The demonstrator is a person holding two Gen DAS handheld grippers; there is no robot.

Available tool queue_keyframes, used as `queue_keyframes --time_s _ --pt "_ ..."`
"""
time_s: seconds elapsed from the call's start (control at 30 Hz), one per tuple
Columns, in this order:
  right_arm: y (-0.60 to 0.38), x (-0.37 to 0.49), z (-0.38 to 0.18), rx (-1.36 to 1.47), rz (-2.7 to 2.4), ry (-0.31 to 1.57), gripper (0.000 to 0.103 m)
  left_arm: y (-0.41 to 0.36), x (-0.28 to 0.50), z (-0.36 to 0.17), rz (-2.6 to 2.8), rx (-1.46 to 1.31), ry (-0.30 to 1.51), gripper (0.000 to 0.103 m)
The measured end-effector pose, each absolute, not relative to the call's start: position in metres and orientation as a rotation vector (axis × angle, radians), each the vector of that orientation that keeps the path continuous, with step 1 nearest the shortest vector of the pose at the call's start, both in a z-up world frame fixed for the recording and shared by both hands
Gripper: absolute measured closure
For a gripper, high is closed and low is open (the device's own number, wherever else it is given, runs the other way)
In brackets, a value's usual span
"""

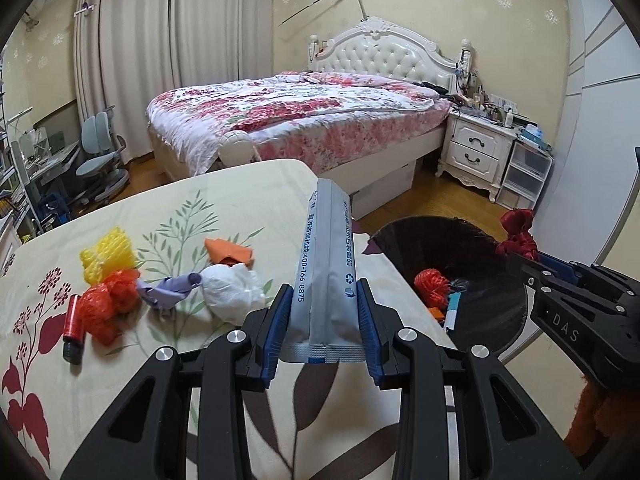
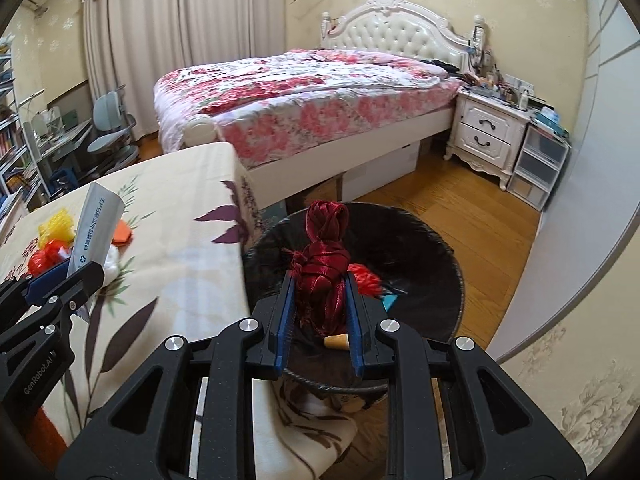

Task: Collect trash
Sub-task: 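Carry the tube and ribbon over the black bin and open both grippers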

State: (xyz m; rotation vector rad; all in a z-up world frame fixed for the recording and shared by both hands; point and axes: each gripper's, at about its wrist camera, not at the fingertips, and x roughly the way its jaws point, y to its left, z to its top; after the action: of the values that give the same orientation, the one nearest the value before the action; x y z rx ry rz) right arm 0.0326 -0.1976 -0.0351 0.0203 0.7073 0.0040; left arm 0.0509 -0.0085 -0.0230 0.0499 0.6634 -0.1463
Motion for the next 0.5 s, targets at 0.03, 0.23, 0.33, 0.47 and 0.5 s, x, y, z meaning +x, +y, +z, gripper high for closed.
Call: queue_keyframes --time_s 0.03,0.23,0.33,0.47,0.5 --pt "-0.201 0.034 -0.036 0.023 0.000 0.708 0.081 -0.014 0.055 -0.024 -0.150 0.056 0.666 0.068" --pt "-0.218 0.043 -0.042 0.039 -0.027 0.705 0.080 -0.041 0.075 -0.032 -0.159 0.084 0.678 0.068" --pt "-0.226 0.049 -0.043 0.050 -0.033 0.701 0.080 -0.051 0.085 -0.035 -0.158 0.091 0.681 0.068" --pt "-0.236 0.055 -0.046 0.061 -0.046 0.698 0.080 -0.062 0.096 -0.038 -0.162 0.096 0.689 0.068" --pt "-0.239 0.057 -0.047 0.064 -0.048 0.699 0.080 -0.064 0.098 -0.039 -0.162 0.098 0.689 0.068"
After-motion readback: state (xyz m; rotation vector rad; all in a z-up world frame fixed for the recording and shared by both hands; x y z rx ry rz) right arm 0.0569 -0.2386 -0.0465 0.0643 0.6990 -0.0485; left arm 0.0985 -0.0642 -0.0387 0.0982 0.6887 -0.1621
